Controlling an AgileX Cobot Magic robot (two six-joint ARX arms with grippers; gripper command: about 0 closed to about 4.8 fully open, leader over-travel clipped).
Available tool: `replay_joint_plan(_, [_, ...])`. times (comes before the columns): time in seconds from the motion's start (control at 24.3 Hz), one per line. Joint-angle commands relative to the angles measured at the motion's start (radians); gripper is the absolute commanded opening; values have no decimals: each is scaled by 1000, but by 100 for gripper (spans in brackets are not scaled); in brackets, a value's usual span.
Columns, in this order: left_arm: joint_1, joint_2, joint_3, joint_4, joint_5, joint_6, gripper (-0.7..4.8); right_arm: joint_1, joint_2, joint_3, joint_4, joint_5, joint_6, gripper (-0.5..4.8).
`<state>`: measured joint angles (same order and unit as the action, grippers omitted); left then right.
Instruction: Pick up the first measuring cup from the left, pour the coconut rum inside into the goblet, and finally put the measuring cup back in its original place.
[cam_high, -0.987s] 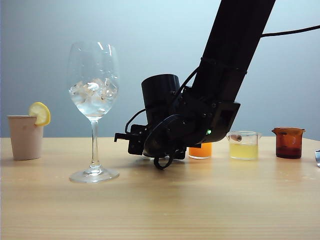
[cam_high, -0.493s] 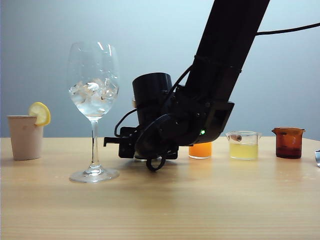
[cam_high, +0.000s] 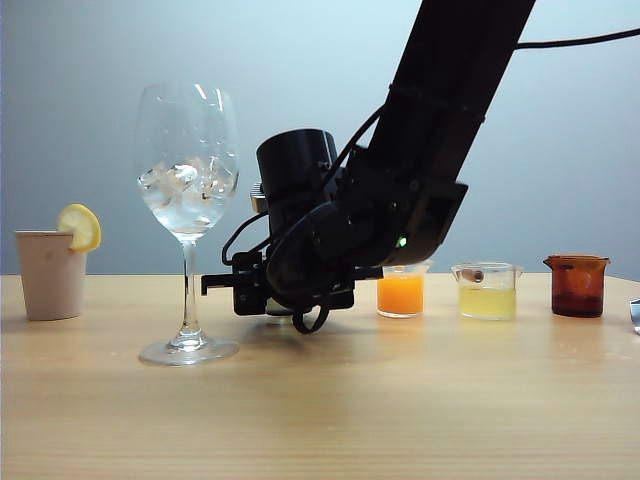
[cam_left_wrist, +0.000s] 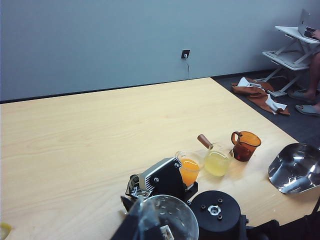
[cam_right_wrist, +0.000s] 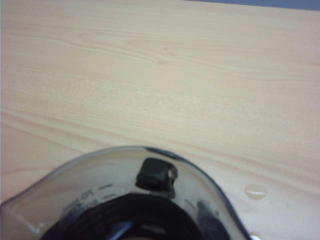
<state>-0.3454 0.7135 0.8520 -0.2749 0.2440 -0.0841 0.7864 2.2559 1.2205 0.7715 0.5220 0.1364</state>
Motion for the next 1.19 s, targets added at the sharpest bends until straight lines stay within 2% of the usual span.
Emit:
replay_joint_plan(0.04, [1,-2,6,6,8,-2,-6,4,-30,3,-3,4,-11,165])
replay_joint_plan(0.37, [1,-2,6,6,8,-2,-5,4,-98,3,-88,37,-12,165])
replay_joint_plan(0.78, [1,-2,6,6,8,-1,-6,3,-183,-58,-95,37,-14,165])
replay_joint_plan(1.03, [1,-2,6,7,7,1,-5,-1,-309,-110,-96,37,-95,165])
replay_joint_plan(1.19, [1,-2,6,8,7,2,-6,-9,-421,-120,-182,36,-142,165])
